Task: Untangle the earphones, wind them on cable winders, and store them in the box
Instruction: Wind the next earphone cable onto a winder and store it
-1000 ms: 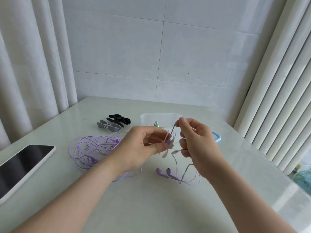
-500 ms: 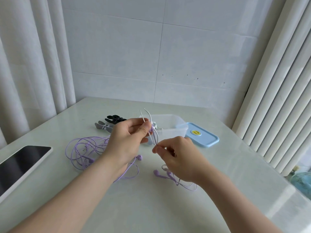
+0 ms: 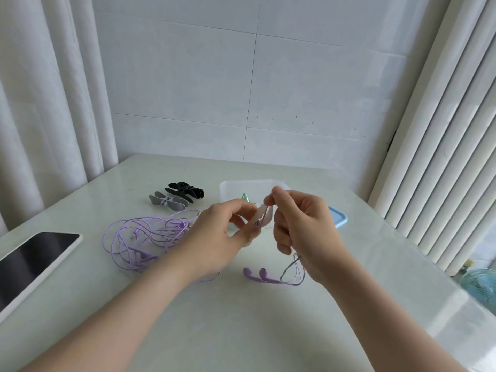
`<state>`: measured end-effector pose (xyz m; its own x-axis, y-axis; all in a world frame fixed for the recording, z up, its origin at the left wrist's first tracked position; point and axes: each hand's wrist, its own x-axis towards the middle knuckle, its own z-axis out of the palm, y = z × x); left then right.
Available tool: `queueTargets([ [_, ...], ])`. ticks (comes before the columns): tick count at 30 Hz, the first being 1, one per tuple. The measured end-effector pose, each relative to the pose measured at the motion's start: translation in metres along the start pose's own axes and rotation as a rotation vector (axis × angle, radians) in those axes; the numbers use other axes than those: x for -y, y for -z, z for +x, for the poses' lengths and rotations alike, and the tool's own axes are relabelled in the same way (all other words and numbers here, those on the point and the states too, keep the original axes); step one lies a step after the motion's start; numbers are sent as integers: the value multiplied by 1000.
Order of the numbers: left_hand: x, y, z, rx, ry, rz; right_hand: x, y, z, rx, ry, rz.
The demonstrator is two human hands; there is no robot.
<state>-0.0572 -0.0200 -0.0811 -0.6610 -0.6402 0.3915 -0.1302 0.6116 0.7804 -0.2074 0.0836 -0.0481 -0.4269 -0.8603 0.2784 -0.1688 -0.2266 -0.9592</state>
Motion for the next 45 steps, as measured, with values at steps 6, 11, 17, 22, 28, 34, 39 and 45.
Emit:
queueTargets([
  [6,-3,-4,-1,36,6,-190,-21,11,16,-226,74,-559],
  [11,-12,-1,1,-48,101,-464,-32,17,17,-99,90,-872],
  [17,-3,3,4,-223,198,-557,-25,5,6,144,157,-891],
  [22,-5,5,3,-301,251,-584,-11,-4,-6,348,237,-823],
  [28,-3,10,0,-170,151,-381,5,-5,-7,107,249,-396],
  [34,-9,5,-1,29,87,-305,-7,1,4,-106,332,-625],
  [39,-3,3,-1,94,63,-177,-10,11,11,-268,365,-877],
  [45,-16,0,-4,80,69,-480,-16,27,22,-238,152,-703],
])
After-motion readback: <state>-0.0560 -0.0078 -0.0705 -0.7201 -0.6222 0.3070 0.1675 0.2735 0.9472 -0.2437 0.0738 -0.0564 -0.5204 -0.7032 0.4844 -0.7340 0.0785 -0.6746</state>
